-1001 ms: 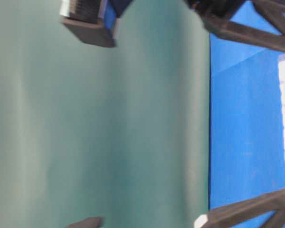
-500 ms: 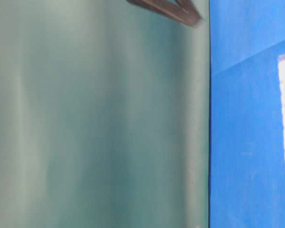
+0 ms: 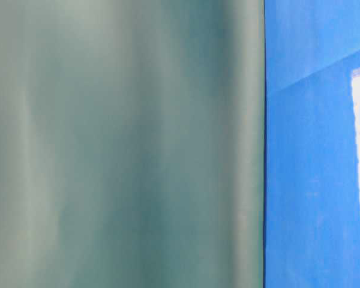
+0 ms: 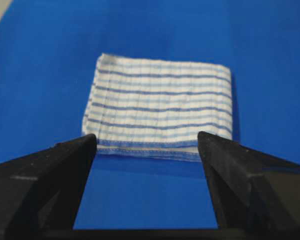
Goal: Fold the blue towel.
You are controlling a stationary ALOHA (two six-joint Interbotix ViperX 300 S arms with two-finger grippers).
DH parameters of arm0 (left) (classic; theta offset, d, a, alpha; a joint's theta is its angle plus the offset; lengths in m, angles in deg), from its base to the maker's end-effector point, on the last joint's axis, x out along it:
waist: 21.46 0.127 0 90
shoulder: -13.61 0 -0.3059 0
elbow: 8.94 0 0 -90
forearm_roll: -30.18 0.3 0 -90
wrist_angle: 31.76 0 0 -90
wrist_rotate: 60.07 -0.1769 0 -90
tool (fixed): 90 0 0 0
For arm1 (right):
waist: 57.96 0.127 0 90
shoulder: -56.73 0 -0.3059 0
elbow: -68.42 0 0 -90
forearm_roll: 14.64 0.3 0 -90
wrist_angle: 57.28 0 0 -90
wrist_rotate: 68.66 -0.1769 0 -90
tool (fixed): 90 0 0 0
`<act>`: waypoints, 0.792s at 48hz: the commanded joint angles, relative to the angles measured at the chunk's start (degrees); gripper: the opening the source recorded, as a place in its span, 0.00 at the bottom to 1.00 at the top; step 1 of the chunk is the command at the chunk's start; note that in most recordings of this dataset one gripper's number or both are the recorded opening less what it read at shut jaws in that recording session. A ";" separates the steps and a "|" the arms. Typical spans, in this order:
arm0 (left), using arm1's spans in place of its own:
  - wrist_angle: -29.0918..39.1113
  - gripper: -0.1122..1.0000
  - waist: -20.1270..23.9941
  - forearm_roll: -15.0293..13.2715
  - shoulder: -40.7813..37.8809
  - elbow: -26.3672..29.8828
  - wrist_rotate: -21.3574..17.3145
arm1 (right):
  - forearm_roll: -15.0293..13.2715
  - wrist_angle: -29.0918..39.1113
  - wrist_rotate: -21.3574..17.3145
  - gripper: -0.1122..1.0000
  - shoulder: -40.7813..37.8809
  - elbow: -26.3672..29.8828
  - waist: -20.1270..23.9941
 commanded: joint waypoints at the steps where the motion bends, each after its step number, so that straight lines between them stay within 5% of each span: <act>1: -0.53 0.79 0.88 0.09 3.60 -1.93 -0.09 | -0.26 -0.62 0.09 0.87 2.90 -1.67 -0.18; 18: -2.20 0.79 2.29 0.09 14.59 -10.46 0.00 | -0.26 -6.24 0.09 0.87 7.56 -9.93 -0.70; 38: -2.90 0.79 2.37 0.09 17.40 -13.36 0.00 | -0.26 -9.05 0.09 0.86 7.21 -11.78 -1.23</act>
